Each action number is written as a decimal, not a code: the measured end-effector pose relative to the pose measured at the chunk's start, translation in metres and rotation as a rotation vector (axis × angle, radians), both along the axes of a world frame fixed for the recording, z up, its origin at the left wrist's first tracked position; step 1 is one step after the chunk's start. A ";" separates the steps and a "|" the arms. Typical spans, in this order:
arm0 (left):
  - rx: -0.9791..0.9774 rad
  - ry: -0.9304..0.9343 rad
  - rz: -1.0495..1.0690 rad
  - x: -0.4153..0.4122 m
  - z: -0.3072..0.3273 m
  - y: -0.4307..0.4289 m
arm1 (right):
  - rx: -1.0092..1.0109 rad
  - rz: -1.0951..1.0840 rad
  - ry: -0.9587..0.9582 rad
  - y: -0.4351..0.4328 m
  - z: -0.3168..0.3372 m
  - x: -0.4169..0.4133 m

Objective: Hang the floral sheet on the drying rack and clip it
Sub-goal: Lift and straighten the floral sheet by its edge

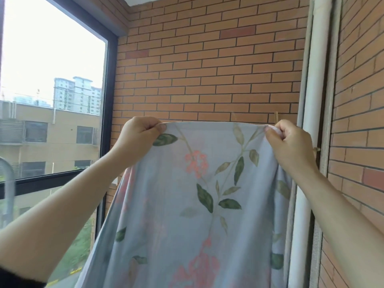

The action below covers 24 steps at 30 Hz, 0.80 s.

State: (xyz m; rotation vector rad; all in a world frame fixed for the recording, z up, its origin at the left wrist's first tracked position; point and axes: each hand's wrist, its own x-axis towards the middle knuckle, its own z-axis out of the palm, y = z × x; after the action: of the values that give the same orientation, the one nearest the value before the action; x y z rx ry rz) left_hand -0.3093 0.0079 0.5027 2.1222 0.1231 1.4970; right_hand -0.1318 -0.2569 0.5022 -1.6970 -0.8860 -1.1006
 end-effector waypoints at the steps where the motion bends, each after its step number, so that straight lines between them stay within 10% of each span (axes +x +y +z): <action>1: 0.020 0.016 0.019 -0.001 0.002 0.000 | 0.016 0.004 0.000 0.000 0.002 0.000; 12: 0.144 0.011 0.099 -0.010 0.024 -0.003 | 0.073 -0.027 -0.096 0.009 0.020 0.005; 24: 0.120 0.256 0.010 0.033 -0.035 -0.022 | -0.060 -0.083 0.267 0.020 -0.061 0.020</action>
State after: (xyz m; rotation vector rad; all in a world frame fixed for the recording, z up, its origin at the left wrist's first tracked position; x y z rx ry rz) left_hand -0.2766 -0.0146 0.4673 2.4067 0.1387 1.2603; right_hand -0.1117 -0.2368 0.4415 -1.8927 -0.6903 -0.8813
